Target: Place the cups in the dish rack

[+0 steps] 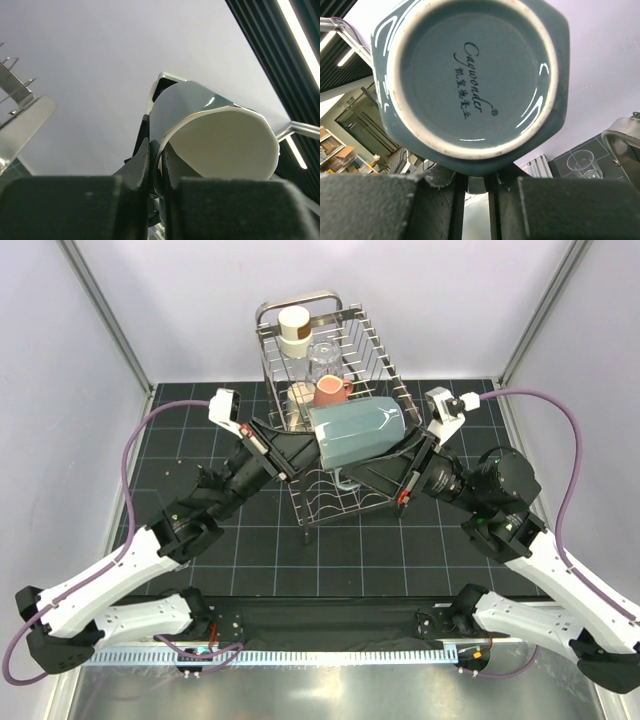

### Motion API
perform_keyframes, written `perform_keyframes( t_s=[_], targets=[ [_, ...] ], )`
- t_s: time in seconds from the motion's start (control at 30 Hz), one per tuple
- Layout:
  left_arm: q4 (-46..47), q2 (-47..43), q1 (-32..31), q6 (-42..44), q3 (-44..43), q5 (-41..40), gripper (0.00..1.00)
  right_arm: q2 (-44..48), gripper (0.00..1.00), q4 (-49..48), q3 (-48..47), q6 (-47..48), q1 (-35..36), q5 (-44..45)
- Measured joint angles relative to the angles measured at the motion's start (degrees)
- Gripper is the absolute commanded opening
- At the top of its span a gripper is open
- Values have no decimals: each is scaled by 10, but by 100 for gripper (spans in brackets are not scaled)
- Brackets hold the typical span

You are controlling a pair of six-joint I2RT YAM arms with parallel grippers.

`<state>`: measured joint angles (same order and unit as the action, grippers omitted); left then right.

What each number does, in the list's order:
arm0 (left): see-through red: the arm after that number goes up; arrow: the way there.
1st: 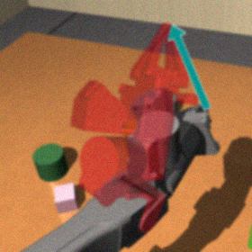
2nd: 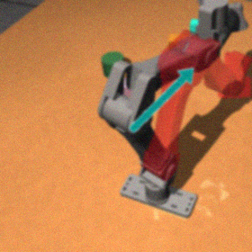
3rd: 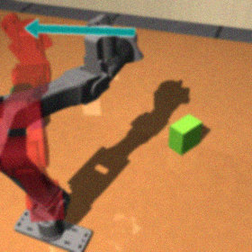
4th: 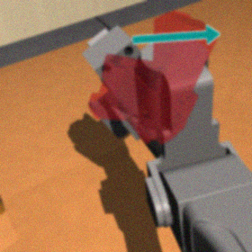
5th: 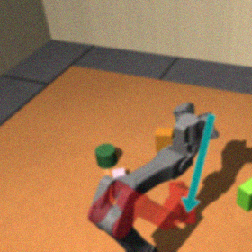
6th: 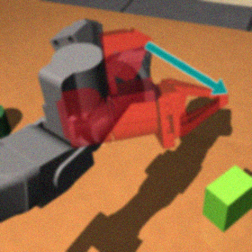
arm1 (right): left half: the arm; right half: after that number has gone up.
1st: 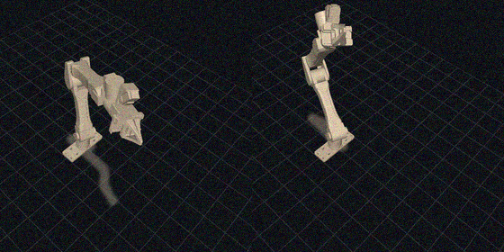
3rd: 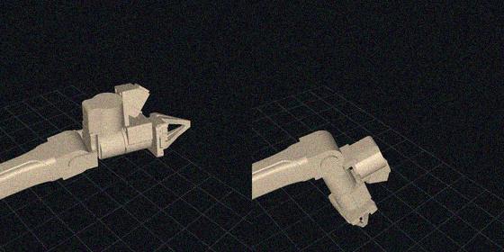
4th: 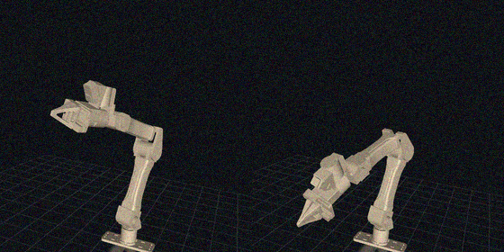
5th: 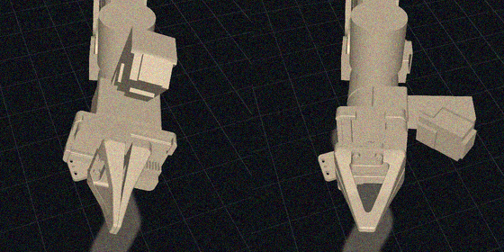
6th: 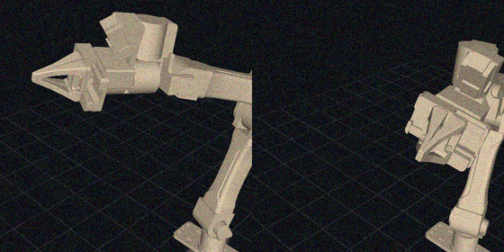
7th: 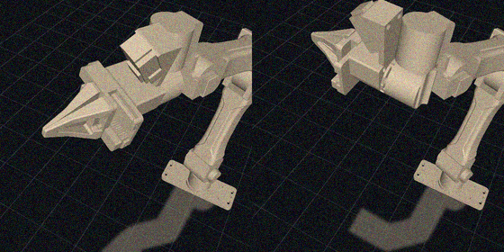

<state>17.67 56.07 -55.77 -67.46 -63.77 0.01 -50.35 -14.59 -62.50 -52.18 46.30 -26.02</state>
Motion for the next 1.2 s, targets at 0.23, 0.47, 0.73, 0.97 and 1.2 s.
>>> perform_keyframes(
  t_s=[0.23,0.47,0.73,0.97,1.2],
  targets=[
    [-29,-77,-2,18,47,-35,83,31,4,61,8,26,3,40],
    [-102,-177,-2,58,69,-81,90,61,4,195,-48,96,3,107],
    [-286,-242,-2,116,39,-132,89,76,4,461,-243,238,4,343],
    [-429,-314,-2,137,25,-157,89,73,4,637,-372,312,3,608],
    [-501,-387,-2,122,58,-166,90,-8,4,709,-322,334,-123,647]
  ],
)
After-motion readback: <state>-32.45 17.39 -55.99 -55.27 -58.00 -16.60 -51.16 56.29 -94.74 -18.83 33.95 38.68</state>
